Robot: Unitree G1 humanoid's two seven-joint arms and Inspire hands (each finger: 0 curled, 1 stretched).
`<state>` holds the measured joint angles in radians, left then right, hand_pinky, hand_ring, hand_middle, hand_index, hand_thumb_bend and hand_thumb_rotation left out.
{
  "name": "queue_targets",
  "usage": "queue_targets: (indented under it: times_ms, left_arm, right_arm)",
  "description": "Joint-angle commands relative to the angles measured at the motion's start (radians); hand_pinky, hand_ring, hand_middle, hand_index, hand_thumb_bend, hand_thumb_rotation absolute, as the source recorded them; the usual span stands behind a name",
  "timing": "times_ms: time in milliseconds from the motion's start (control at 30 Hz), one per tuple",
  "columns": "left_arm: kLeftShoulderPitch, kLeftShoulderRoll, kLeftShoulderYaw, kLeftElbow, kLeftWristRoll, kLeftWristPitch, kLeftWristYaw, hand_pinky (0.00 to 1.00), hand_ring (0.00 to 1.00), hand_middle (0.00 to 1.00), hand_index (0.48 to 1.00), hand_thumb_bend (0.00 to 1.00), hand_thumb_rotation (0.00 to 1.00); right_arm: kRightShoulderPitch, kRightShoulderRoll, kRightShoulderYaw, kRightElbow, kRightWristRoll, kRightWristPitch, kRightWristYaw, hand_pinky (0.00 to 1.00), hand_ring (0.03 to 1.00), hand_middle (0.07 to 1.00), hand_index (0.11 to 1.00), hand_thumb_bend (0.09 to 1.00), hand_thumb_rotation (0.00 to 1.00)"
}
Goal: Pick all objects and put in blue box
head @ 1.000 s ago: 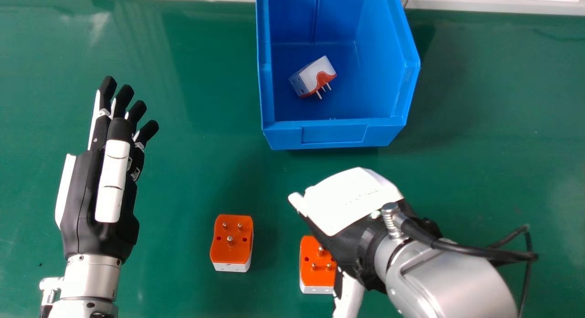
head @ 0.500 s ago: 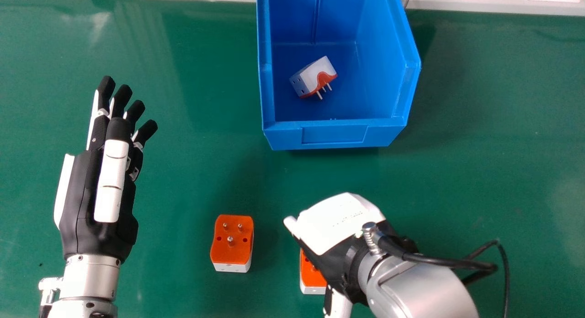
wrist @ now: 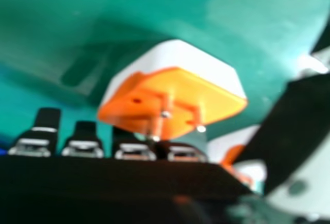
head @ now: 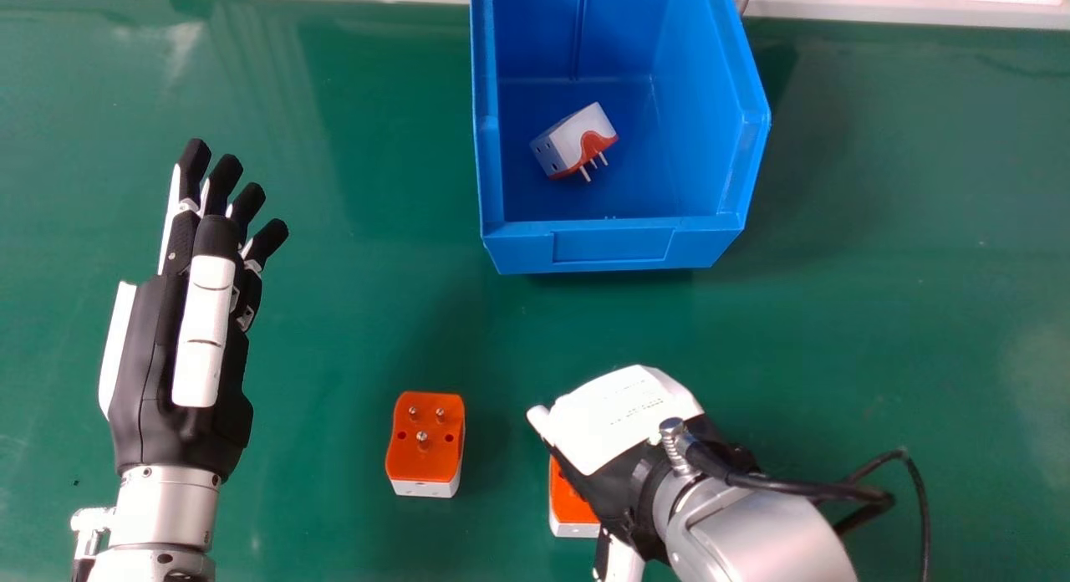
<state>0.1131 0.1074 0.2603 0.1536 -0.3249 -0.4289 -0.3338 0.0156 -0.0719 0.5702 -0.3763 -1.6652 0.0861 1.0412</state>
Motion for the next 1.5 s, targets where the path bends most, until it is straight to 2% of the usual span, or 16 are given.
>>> queue_targets:
  times_ms: [0,133,200,267,367,700,733,833,867,933,1067,1100,1167,1300,1333,1467]
  left_arm:
    - [-0.004,0.003,0.003,-0.015,-0.002,-0.028,-0.005,0.93,0.97,0.99,0.991,0.73,0.81]
    - [-0.003,0.0,0.003,-0.019,-0.005,-0.022,-0.002,0.93,0.97,0.99,0.991,0.72,0.81]
    - [-0.005,0.002,0.004,-0.015,-0.01,-0.022,-0.007,0.93,0.97,0.99,0.991,0.72,0.81]
    - [-0.003,0.003,0.003,-0.017,-0.008,-0.021,-0.007,0.93,0.97,0.99,0.989,0.72,0.81]
    - [-0.002,0.005,0.003,-0.019,0.005,-0.023,0.001,0.93,0.97,0.99,0.989,0.72,0.81]
    - [-0.004,0.007,0.003,-0.016,-0.004,-0.023,-0.008,0.93,0.97,0.99,0.989,0.72,0.81]
    - [-0.006,0.007,0.003,-0.013,-0.005,-0.025,-0.01,0.93,0.97,0.99,0.989,0.72,0.81]
    - [-0.007,0.006,0.004,-0.012,0.0,-0.026,-0.005,0.93,0.97,0.99,0.989,0.72,0.81]
    - [-0.007,0.005,0.005,-0.012,0.0,-0.024,-0.003,0.93,0.97,0.99,0.99,0.72,0.81]
    - [-0.007,0.005,0.005,-0.013,-0.003,-0.022,-0.004,0.93,0.97,0.99,0.99,0.72,0.81]
    - [-0.003,0.006,0.004,-0.019,-0.005,-0.017,-0.005,0.93,0.97,0.99,0.99,0.72,0.81]
    - [-0.004,0.006,0.005,-0.017,-0.005,-0.019,-0.006,0.93,0.97,0.99,0.989,0.72,0.81]
    - [-0.004,0.007,0.004,-0.015,0.0,-0.023,-0.004,0.93,0.97,0.99,0.989,0.72,0.81]
    - [-0.005,0.006,0.004,-0.015,0.003,-0.025,-0.001,0.93,0.97,0.99,0.989,0.72,0.81]
    - [-0.005,0.006,0.004,-0.014,0.004,-0.027,-0.002,0.93,0.97,0.99,0.989,0.72,0.81]
    - [-0.003,0.006,0.005,-0.015,-0.002,-0.027,-0.006,0.93,0.97,0.99,0.989,0.72,0.81]
  right_arm:
    - [-0.001,-0.005,0.008,0.01,-0.01,0.019,-0.04,0.93,1.0,1.0,1.0,0.995,0.4]
    - [-0.002,-0.016,0.015,0.043,0.004,0.033,-0.087,0.93,1.0,1.0,1.0,0.983,0.41]
    - [-0.004,-0.027,0.017,0.053,0.017,0.033,-0.119,0.93,1.0,1.0,1.0,0.969,0.41]
    - [-0.004,-0.04,0.021,0.064,0.03,0.03,-0.167,0.93,1.0,1.0,1.0,0.959,0.41]
    - [0.002,-0.047,0.021,0.08,0.063,0.036,-0.238,0.91,1.0,1.0,1.0,0.95,0.41]
    - [-0.027,-0.103,0.031,0.108,0.155,0.009,-0.341,0.89,1.0,1.0,1.0,0.929,0.4]
    - [-0.03,-0.108,0.033,0.111,0.158,0.006,-0.357,0.86,0.988,0.997,0.989,0.882,0.38]
    - [-0.033,-0.115,0.037,0.126,0.176,0.005,-0.402,0.86,0.988,0.997,0.989,0.882,0.38]
    - [-0.03,-0.112,0.034,0.131,0.191,0.01,-0.419,0.8,0.953,0.973,0.958,0.845,0.35]
    - [-0.025,-0.106,0.028,0.14,0.216,0.022,-0.444,0.8,0.953,0.973,0.958,0.845,0.35]
    - [-0.024,-0.109,0.025,0.156,0.249,0.035,-0.468,0.8,0.953,0.973,0.958,0.845,0.35]
    - [-0.025,-0.112,0.027,0.16,0.251,0.038,-0.475,0.73,0.878,0.915,0.905,0.794,0.3]
    - [-0.027,-0.114,0.032,0.17,0.239,0.056,-0.473,0.73,0.878,0.915,0.905,0.794,0.3]
    - [-0.044,-0.114,0.04,0.172,0.218,0.089,-0.398,0.73,0.878,0.915,0.905,0.794,0.3]
    - [-0.048,-0.116,0.04,0.173,0.22,0.092,-0.383,0.63,0.778,0.818,0.825,0.74,0.24]
    - [-0.06,-0.118,0.045,0.175,0.237,0.109,-0.349,0.63,0.778,0.818,0.825,0.74,0.24]
